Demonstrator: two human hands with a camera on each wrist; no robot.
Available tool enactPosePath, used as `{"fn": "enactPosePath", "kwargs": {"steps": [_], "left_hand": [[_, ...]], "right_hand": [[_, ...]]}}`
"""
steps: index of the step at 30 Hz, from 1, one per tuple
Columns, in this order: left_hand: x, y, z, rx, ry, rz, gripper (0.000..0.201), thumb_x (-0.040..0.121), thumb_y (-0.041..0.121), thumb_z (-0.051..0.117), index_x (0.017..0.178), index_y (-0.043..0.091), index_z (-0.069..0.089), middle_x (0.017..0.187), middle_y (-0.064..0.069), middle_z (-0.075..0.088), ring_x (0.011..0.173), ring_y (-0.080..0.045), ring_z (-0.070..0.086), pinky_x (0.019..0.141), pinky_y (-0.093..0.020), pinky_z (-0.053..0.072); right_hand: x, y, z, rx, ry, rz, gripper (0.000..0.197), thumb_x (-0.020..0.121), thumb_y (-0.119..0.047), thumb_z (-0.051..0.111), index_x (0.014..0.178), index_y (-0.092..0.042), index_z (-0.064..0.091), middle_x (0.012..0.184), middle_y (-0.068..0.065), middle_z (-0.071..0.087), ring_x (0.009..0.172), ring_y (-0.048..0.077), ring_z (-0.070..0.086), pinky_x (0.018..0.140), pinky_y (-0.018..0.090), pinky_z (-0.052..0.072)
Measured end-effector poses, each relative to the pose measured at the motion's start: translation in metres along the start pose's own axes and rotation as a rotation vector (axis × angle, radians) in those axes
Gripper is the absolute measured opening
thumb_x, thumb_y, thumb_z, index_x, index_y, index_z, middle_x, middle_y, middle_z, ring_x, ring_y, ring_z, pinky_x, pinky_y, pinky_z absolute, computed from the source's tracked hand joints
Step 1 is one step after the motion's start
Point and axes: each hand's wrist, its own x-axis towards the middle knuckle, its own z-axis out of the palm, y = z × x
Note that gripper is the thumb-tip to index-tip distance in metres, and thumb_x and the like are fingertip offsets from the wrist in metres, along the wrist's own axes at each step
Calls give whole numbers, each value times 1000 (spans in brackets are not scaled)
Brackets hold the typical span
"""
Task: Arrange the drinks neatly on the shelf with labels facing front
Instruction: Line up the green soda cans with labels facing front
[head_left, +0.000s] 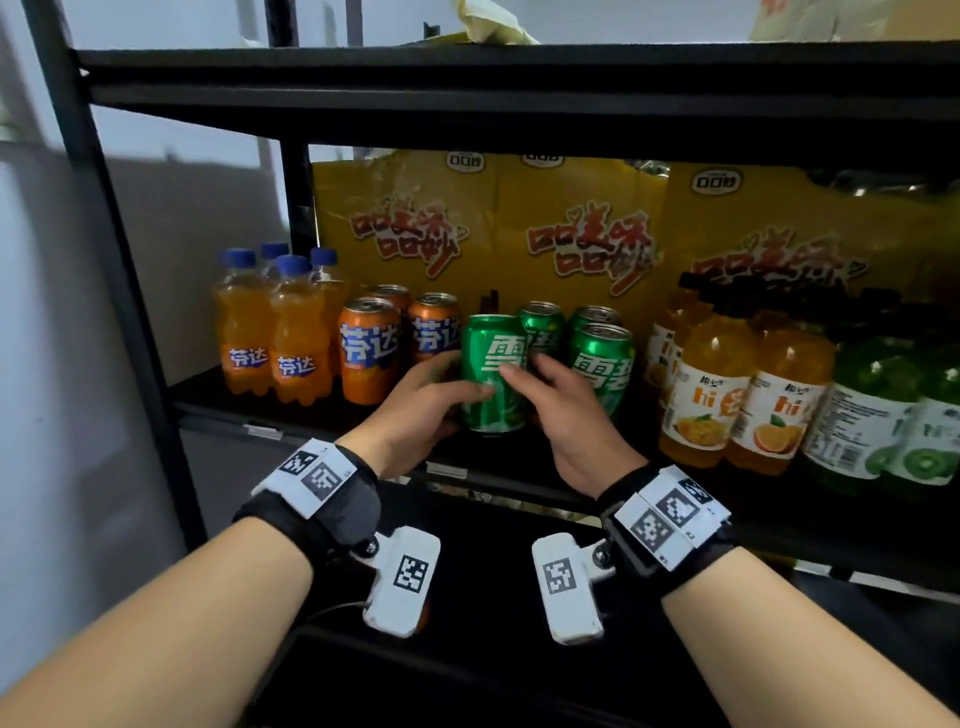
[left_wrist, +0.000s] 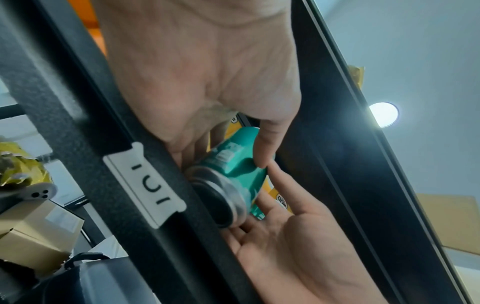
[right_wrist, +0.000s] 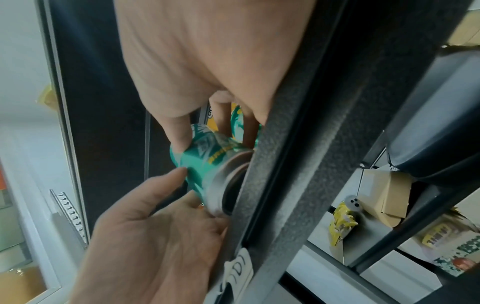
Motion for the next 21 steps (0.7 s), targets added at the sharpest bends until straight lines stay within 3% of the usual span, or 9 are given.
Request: {"fn": "enactPosePath", "kwargs": {"steps": [2, 6, 9, 13, 18, 21], "left_hand": [[0, -3, -1, -55, 28, 39, 53, 87, 12, 75, 137, 12, 58, 125, -13, 72, 114, -29, 70, 95, -43, 57], [1, -6, 0, -63, 22, 81, 65, 76, 23, 82, 136, 17, 58, 125, -11, 71, 108, -25, 73, 81, -33, 60], [2, -4, 0, -6, -57, 51, 50, 84, 21, 78, 132, 16, 63, 123, -6, 73, 111, -23, 71, 89, -36, 59], [4, -1, 0, -72, -55, -19, 47, 77, 22, 59, 122, 15, 68, 113, -7, 73, 104, -26, 67, 95, -45, 53], [0, -1, 1, -66, -4, 11, 33, 98, 16, 58, 130, 15, 65, 114, -6, 76, 100, -22, 73, 79, -35, 60], [-4, -1, 3, -59, 8, 32, 36, 102, 19, 58, 137, 16, 61, 125, -5, 73, 111, -23, 71, 86, -37, 61]], "right_hand": [[0, 2, 0, 9, -29, 0, 46, 97, -26, 71, 140, -16, 61, 131, 2, 72, 121, 18, 68, 109, 41, 51], [-3, 5, -3, 73, -35, -29, 37, 98, -18, 67, 134, -13, 63, 124, 5, 75, 116, 19, 71, 100, 35, 57], [-1, 6, -5, 123, 41, -27, 41, 94, -14, 72, 132, -9, 59, 123, 9, 74, 116, 21, 70, 100, 35, 57], [-1, 9, -5, 95, 42, -29, 31, 96, -16, 71, 125, -11, 62, 120, 9, 75, 114, 20, 71, 99, 33, 57], [-3, 6, -7, 82, -18, -72, 36, 93, -14, 75, 128, -10, 67, 121, 5, 76, 115, 20, 71, 103, 38, 55], [-5, 7, -7, 73, -57, -74, 38, 92, -9, 75, 129, -12, 67, 121, 3, 76, 114, 18, 72, 100, 36, 57]]}}
